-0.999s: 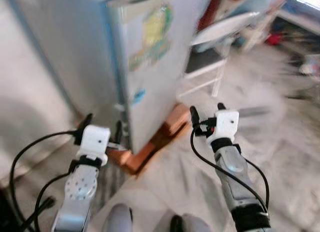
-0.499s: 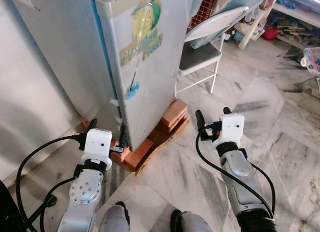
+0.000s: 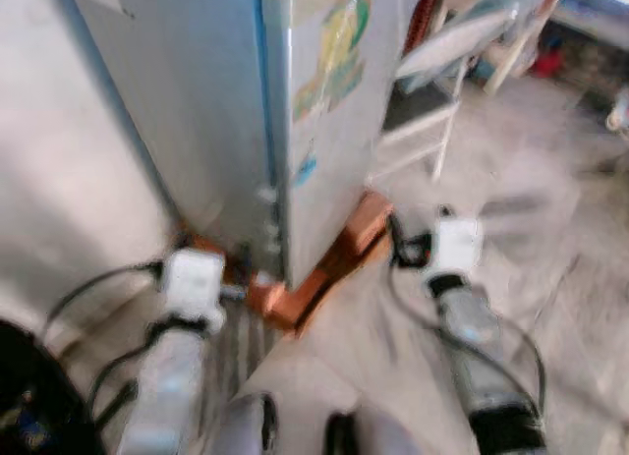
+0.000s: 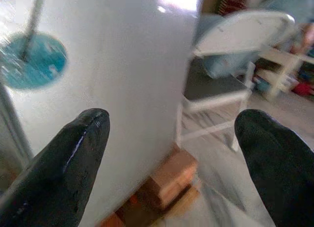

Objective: Restocking fridge

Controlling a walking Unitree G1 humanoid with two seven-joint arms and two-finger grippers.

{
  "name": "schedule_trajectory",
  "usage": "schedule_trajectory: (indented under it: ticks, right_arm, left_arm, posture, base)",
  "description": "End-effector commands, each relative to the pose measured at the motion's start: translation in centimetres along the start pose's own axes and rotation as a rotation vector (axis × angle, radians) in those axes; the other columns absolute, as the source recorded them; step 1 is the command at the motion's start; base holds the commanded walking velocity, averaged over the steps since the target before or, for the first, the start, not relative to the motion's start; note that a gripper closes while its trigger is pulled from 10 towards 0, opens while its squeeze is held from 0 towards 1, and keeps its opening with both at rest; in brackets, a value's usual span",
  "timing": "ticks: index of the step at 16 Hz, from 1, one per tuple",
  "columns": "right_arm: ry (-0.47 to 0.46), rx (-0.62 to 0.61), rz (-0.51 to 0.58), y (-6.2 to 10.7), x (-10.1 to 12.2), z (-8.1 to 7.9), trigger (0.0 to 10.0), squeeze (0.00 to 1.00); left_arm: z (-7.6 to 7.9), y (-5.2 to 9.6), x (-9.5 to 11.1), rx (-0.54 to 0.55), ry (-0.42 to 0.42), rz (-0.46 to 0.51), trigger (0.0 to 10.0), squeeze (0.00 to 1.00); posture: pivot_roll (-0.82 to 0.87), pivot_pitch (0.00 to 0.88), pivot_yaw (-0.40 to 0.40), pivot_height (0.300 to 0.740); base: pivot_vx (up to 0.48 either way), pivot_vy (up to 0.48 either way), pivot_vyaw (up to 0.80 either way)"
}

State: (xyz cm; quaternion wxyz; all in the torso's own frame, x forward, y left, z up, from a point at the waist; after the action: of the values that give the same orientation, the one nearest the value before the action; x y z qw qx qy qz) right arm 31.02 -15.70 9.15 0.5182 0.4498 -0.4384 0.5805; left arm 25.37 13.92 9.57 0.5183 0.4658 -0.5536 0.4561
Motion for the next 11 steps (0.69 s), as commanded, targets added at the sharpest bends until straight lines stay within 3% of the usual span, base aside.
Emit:
schedule_trajectory:
  ticks: [1,5,11]
  right_arm:
    - [-0.003,-0.014,0.011,-0.19,0.38,0.09,10.0,0.00]
    - [0.003,-0.015,0.011,-0.25,0.39,0.16,10.0,0.00]
    - [0.006,-0.013,0.009,-0.19,0.45,-0.09,10.0,0.00]
  left_arm:
    - [-0.15,-0.01,0.30,-0.016,-0.017,0.010,10.0,0.00]
    - [-0.08,0.06,0.29,-0.018,-0.028,0.010,10.0,0.00]
    - [0.68,0.25,0.28,-0.067,0.006,0.008,10.0,0.00]
  posture:
    - [0.16,0.162,-0.062,0.740]
    - [0.17,0.159,-0.062,0.740]
    - [0.17,0.158,-0.065,0.740]
  base:
    - [0.000,0.000,0.00]
    - [0.000,0.000,0.00]
    - [0.000,0.000,-0.76]
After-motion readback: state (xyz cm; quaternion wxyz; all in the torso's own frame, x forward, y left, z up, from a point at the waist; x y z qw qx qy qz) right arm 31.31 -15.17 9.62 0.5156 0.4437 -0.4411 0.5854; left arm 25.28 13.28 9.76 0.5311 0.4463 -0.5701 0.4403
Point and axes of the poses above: a point about 5 cm out from each wrist's last joint towards the gripper, its own y axis pointing back from the gripper into the wrist, its own x axis along the axis of the wrist's last joint, z = x × y, the point moved 2 cm from there along -y, pointing out of the wrist towards the gripper, and after that the axes turned 8 degrees about y, right-handed, at the moved point
